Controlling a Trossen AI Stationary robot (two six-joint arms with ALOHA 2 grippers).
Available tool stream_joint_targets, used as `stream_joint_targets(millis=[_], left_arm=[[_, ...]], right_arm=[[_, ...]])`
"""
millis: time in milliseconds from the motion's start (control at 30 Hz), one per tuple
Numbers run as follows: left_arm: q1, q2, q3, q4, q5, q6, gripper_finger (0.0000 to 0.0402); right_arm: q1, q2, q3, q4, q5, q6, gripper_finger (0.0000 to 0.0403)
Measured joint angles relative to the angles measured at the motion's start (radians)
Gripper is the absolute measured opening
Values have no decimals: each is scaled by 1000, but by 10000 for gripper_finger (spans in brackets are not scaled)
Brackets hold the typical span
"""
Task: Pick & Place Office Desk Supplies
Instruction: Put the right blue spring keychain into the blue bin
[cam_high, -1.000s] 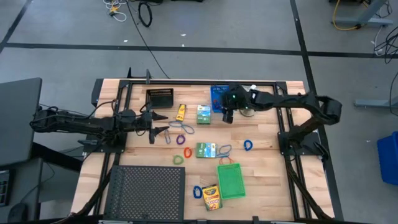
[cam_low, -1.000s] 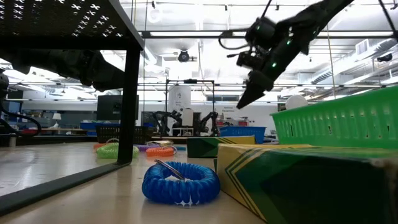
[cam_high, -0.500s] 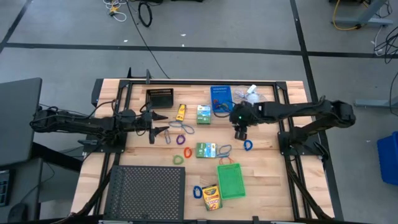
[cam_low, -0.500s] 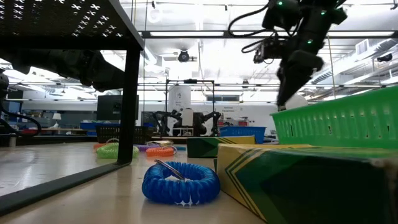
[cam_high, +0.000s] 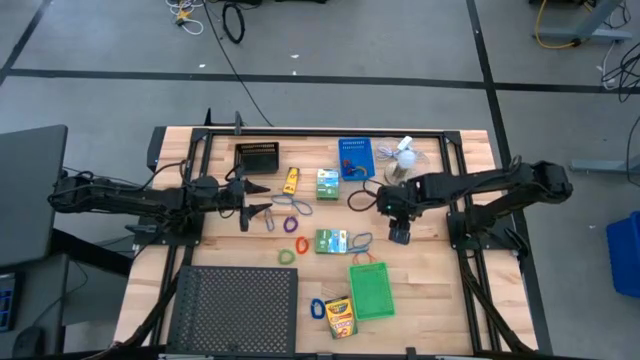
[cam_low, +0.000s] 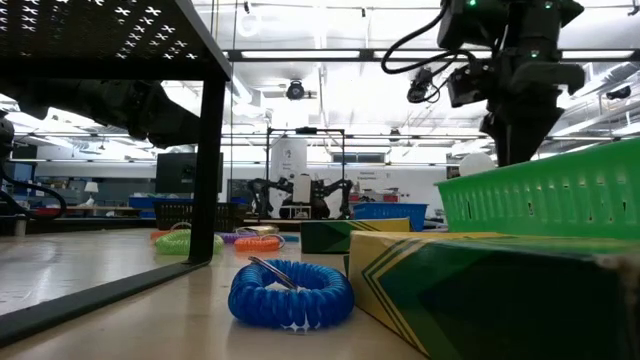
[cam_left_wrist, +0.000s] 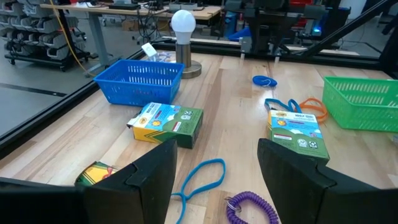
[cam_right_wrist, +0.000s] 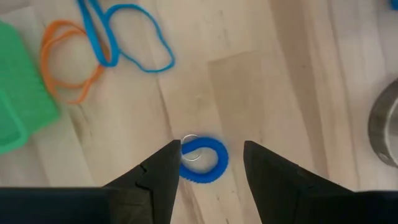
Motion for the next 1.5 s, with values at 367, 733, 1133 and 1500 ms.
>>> stream_joint_targets(millis=[367,733,1133,1500], left_arm=[[0,0,0,-6,11,2,231],[0,0,0,-6,8,2,231],[0,0,0,-5,8,1,231],[0,0,0,-6,8,1,231]], right_arm=[[13,0,-121,53,-37,20,183],[3,0,-240,152,0,40,183],[3,0,-292,228,40,41,183],[5,88,-293,262,39,46,183]])
